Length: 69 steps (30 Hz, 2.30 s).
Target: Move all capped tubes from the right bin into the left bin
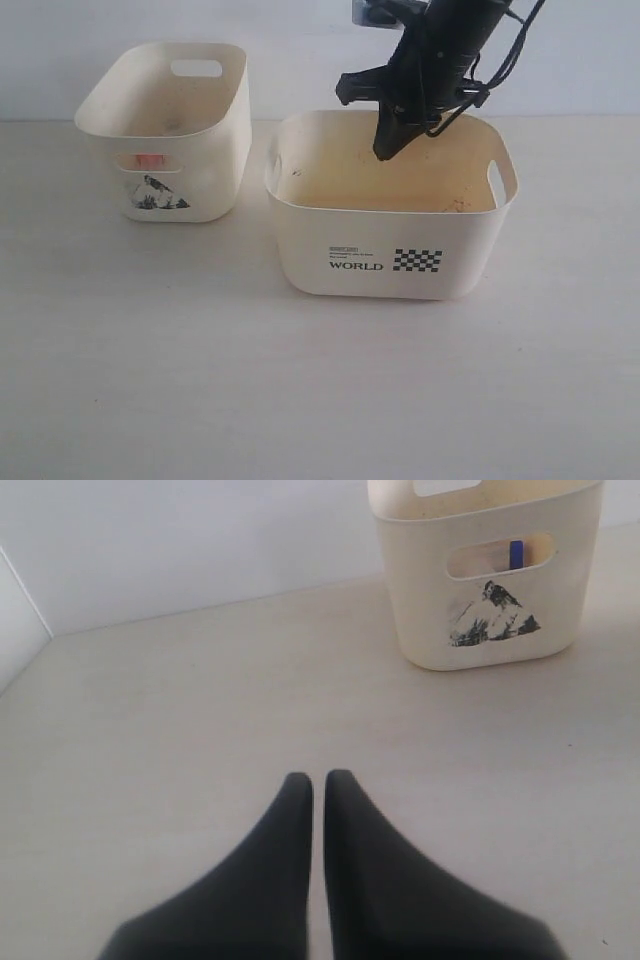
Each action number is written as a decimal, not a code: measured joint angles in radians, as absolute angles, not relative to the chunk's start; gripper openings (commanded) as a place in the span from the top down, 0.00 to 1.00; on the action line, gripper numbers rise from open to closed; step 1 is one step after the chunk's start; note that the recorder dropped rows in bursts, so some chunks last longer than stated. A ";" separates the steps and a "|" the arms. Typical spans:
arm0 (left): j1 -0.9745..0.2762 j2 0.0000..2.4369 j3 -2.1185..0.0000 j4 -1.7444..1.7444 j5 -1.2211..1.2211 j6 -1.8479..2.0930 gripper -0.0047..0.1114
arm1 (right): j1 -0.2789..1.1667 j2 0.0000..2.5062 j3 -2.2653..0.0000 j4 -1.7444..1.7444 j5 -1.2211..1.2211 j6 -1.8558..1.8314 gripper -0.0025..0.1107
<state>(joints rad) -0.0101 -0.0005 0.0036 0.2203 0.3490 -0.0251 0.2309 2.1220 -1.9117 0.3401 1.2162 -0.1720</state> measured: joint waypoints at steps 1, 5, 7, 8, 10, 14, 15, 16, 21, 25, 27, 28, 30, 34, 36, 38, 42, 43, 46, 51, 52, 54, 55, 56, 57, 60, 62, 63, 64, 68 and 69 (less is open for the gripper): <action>-0.010 0.000 0.004 0.220 0.349 -0.025 0.92 | 0.231 2.108 -1.887 0.340 1.216 -0.172 0.98; -0.010 0.000 0.004 0.220 0.349 -0.025 0.92 | 0.231 2.093 -1.775 0.338 1.220 -0.175 0.98; -0.010 0.000 0.004 0.220 0.349 -0.025 0.92 | 0.231 2.097 -1.753 0.337 1.224 -0.177 0.98; -0.010 0.000 0.004 0.220 0.349 -0.025 0.92 | 0.231 2.098 -1.748 0.340 1.224 -0.177 0.98; -0.010 0.000 0.004 0.220 0.349 -0.025 0.92 | 0.233 2.103 -1.744 0.350 1.224 -0.177 0.98; -0.010 0.000 0.004 0.220 0.349 -0.025 0.92 | 0.257 2.115 -1.744 0.356 1.224 -0.179 0.98; -0.010 0.000 0.004 0.222 0.349 -0.025 0.92 | 0.266 2.120 -1.744 0.362 1.224 -0.179 0.98; -0.010 0.000 0.004 0.222 0.349 -0.025 0.92 | 0.276 2.124 -1.744 0.367 1.224 -0.179 0.98; -0.010 0.000 0.004 0.222 0.349 -0.025 0.92 | 0.301 2.130 -1.744 0.380 1.224 -0.179 0.98; -0.010 0.000 0.004 0.222 0.349 -0.025 0.92 | 0.299 2.151 -1.744 0.344 1.224 -0.117 0.98; -0.010 0.000 0.004 0.222 0.349 -0.025 0.92 | 0.296 2.174 -1.744 0.357 1.224 -0.097 0.98; -0.010 0.000 0.004 0.224 0.349 -0.025 0.92 | 0.296 2.188 -1.744 0.367 1.224 -0.090 0.98; -0.010 0.000 0.004 0.224 0.349 -0.025 0.92 | 0.296 2.210 -1.744 0.380 1.224 -0.065 0.98; -0.010 0.000 0.004 0.224 0.349 -0.025 0.92 | 0.295 2.232 -1.743 0.377 1.221 -0.006 0.98; -0.010 0.000 0.004 0.224 0.349 -0.025 0.92 | 0.295 2.234 -1.743 0.371 1.221 0.012 0.94; -0.010 0.000 0.004 0.224 0.349 -0.025 0.92 | 0.295 2.234 -1.743 0.367 1.221 0.019 0.84; -0.010 0.000 0.004 0.224 0.349 -0.025 0.92 | 0.295 2.234 -1.743 0.364 1.220 0.032 0.46; -0.010 0.000 0.004 0.224 0.349 -0.025 0.92 | 0.295 2.236 -1.743 0.362 1.220 0.041 0.40; -0.010 0.000 0.004 0.224 0.349 -0.025 0.92 | 0.293 2.243 -1.745 0.367 1.219 0.091 0.39; -0.010 0.000 0.004 0.224 0.347 -0.025 0.92 | 0.290 2.271 -1.753 0.390 1.185 0.111 0.42; -0.010 0.000 0.004 0.224 0.347 -0.025 0.92 | 0.290 2.282 -1.753 0.392 1.173 0.111 0.42; -0.010 0.000 0.004 0.224 0.347 -0.025 0.92 | 0.290 2.300 -1.753 0.394 1.175 0.113 0.42; -0.010 0.000 0.004 0.224 0.347 -0.025 0.92 | 0.289 2.301 -1.753 0.396 1.180 0.114 0.42; -0.010 0.000 0.004 0.224 0.347 -0.025 0.92 | 0.289 2.301 -1.753 0.396 1.181 0.114 0.42; -0.010 0.000 0.004 0.224 0.347 -0.025 0.92 | 0.289 2.304 -1.753 0.396 1.181 0.114 0.42; -0.010 0.000 0.004 0.224 0.347 -0.025 0.92 | 0.289 2.304 -1.753 0.396 1.182 0.114 0.42; -0.010 0.000 0.004 0.224 0.345 -0.025 0.92 | 0.289 2.306 -1.753 0.396 1.184 0.114 0.45; -0.010 0.000 0.004 0.224 0.345 -0.025 0.92 | 0.289 2.306 -1.753 0.396 1.184 0.114 0.50; -0.010 0.000 0.004 0.224 0.345 -0.025 0.92 | 0.289 2.306 -1.753 0.396 1.184 0.114 0.56; -0.010 0.000 0.004 0.224 0.345 -0.025 0.92 | 0.287 2.311 -1.753 0.389 1.182 0.114 0.89; -0.010 0.000 0.004 0.224 0.345 -0.025 0.92 | 0.284 2.313 -1.753 0.389 1.182 0.114 0.99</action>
